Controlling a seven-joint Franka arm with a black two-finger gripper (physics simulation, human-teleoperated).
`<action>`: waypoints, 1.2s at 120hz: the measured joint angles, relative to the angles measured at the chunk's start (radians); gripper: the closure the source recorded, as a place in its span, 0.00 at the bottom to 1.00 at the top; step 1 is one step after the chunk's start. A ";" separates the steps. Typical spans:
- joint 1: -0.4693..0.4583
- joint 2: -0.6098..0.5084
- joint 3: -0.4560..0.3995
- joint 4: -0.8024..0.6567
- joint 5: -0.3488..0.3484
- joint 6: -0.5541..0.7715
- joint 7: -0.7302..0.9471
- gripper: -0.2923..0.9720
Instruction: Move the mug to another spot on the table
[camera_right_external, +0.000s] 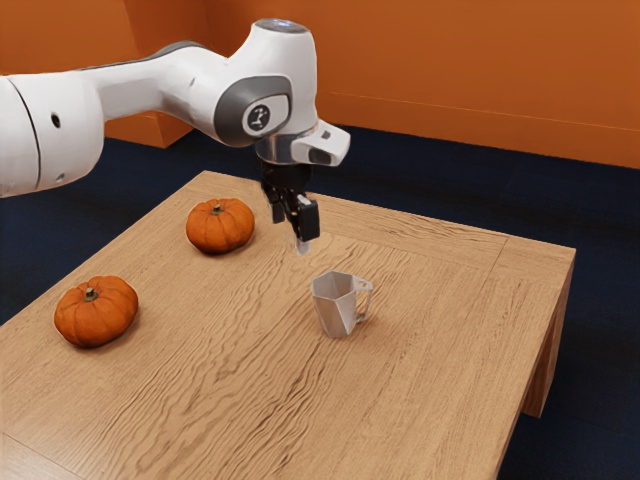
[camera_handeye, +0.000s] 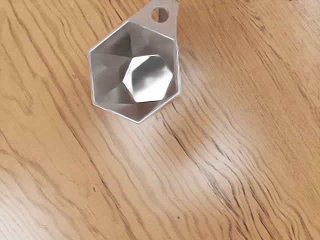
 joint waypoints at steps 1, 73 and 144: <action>-0.002 0.001 0.000 0.000 0.001 0.004 0.005 0.23; -0.031 0.182 0.008 0.111 0.005 0.188 0.264 0.23; -0.016 0.384 -0.001 0.231 -0.001 0.218 0.167 0.23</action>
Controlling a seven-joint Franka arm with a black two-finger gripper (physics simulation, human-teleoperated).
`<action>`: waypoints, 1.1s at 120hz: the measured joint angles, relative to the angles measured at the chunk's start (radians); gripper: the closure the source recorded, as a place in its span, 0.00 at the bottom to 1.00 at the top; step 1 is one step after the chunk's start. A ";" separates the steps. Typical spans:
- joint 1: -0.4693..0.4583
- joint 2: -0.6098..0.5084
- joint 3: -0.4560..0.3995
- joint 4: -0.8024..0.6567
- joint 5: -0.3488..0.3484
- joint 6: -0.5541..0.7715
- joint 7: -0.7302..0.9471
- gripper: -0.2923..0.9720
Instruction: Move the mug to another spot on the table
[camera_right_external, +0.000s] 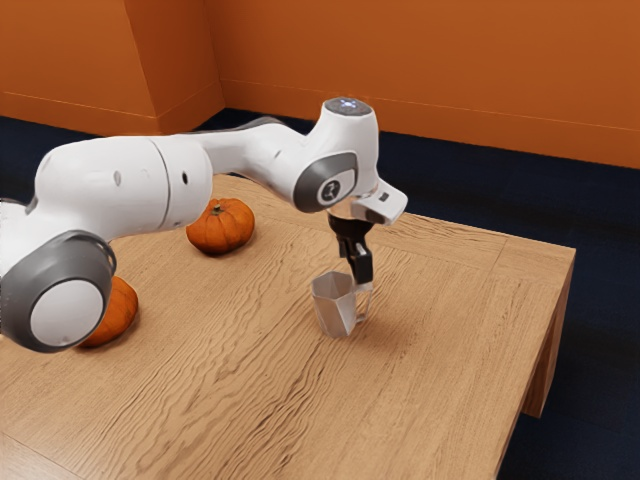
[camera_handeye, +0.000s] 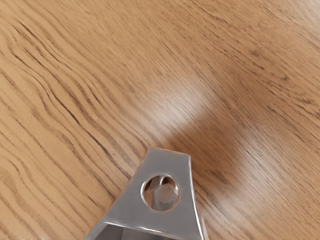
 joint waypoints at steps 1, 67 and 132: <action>0.000 0.001 0.000 0.000 0.000 0.000 -0.003 0.23; -0.012 0.062 -0.016 0.040 0.090 0.005 -0.095 0.26; -0.014 0.085 -0.014 0.041 0.098 0.063 -0.110 0.44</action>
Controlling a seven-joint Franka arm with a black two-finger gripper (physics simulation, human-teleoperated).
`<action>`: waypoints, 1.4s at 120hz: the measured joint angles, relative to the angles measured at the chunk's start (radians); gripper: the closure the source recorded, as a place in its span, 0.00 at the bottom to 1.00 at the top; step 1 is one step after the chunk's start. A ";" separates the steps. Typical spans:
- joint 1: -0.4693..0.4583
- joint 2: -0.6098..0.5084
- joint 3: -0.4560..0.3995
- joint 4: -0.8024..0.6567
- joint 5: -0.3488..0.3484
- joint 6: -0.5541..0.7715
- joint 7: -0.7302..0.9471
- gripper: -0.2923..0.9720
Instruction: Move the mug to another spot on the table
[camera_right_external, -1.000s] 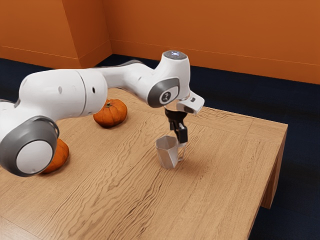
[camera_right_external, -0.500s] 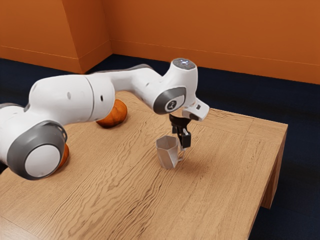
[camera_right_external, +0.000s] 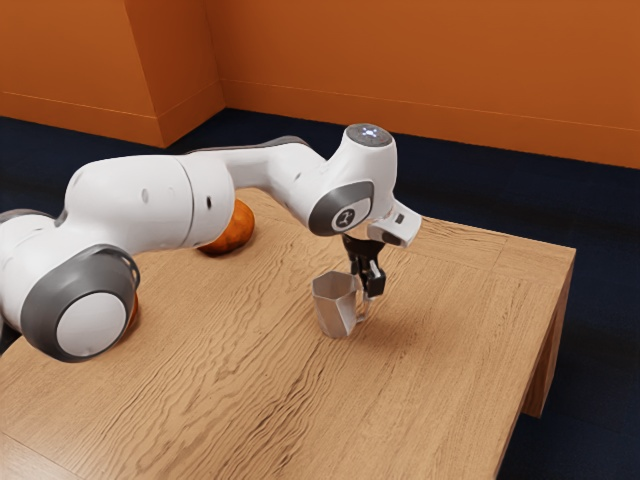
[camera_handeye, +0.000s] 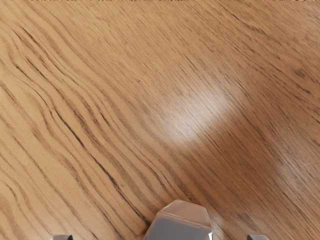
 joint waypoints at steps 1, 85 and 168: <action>0.000 0.000 0.000 0.000 0.000 0.000 0.000 0.45; -0.002 0.012 0.001 0.000 0.022 0.000 -0.018 0.75; 0.036 -0.026 0.101 0.058 -0.002 -0.469 -0.024 0.82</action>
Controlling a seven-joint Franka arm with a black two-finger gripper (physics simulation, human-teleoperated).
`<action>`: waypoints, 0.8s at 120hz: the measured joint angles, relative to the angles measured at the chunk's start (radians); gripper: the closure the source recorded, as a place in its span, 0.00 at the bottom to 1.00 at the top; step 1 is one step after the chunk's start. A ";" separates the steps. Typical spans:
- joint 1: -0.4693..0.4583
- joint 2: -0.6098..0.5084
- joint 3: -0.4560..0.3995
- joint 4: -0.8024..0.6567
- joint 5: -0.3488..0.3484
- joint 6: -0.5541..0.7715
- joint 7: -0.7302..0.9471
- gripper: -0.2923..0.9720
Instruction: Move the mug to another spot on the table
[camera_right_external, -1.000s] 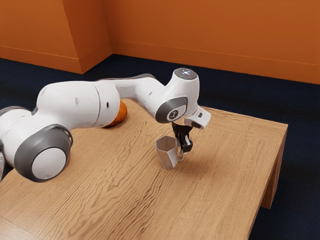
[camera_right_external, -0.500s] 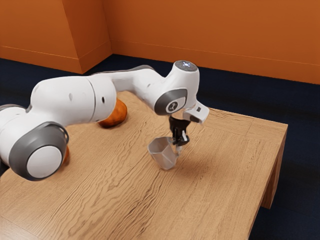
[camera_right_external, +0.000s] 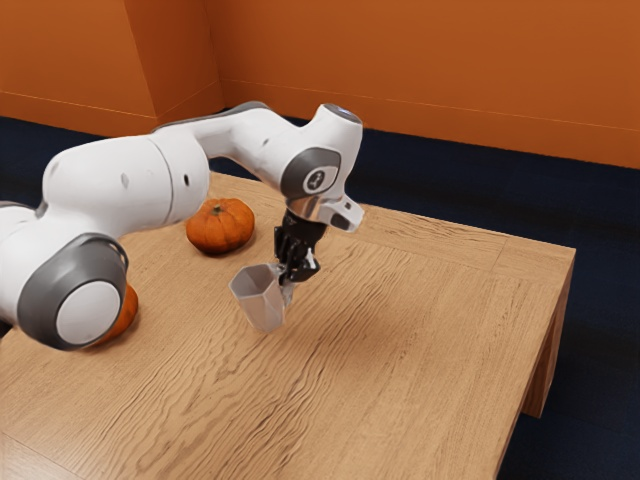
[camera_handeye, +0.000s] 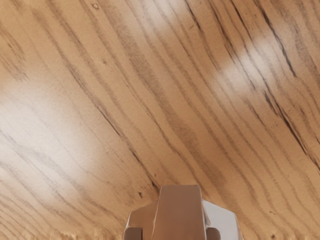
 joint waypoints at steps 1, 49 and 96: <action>0.001 0.000 0.002 0.000 0.000 -0.003 0.001 0.82; 0.067 0.015 0.038 -0.027 -0.009 -0.051 0.048 0.82; 0.061 0.012 0.038 -0.090 -0.042 -0.040 0.062 0.82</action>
